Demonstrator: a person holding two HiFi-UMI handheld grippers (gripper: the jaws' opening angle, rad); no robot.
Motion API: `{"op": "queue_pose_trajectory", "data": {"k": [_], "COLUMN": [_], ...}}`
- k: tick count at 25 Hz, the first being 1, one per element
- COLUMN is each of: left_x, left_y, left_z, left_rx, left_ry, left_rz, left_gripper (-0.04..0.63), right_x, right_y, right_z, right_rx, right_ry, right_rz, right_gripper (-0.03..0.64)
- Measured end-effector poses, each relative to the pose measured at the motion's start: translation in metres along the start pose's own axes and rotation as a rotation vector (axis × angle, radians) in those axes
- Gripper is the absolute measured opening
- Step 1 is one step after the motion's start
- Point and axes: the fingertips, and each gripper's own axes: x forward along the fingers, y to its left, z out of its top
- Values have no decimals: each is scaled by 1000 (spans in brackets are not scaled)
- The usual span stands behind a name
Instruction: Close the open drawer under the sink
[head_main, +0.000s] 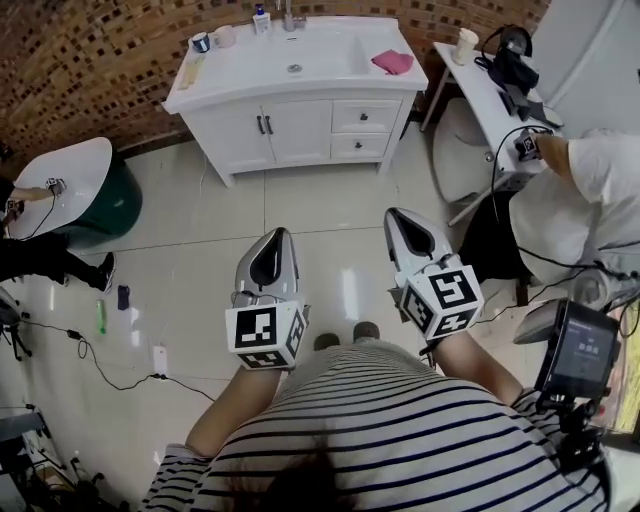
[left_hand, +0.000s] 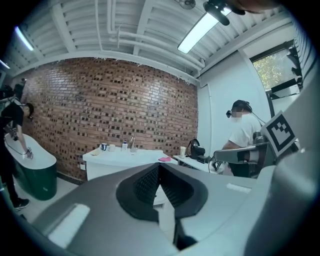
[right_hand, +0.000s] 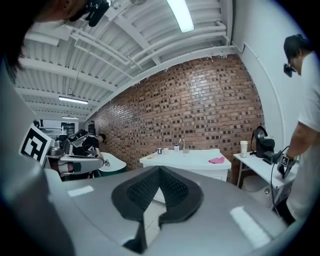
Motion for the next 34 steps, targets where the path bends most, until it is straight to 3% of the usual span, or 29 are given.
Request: {"op": "queue_pose_trajectory", "data": {"k": [18, 28, 34], "left_x": [3, 5, -4], "left_y": [-66, -60, -42], "left_z": [-4, 0, -21], "left_rx": [26, 27, 14], "left_ry": [-8, -3, -12], "left_rz": [-33, -6, 26], "left_gripper": [14, 14, 14], "right_x": [-43, -26, -19], "right_y": [-30, -22, -8], "right_z": [4, 9, -12], "right_rx": [-35, -61, -81], "right_ry": [-31, -18, -19], "right_rz": [-13, 32, 57], "right_gripper": [0, 0, 0]}}
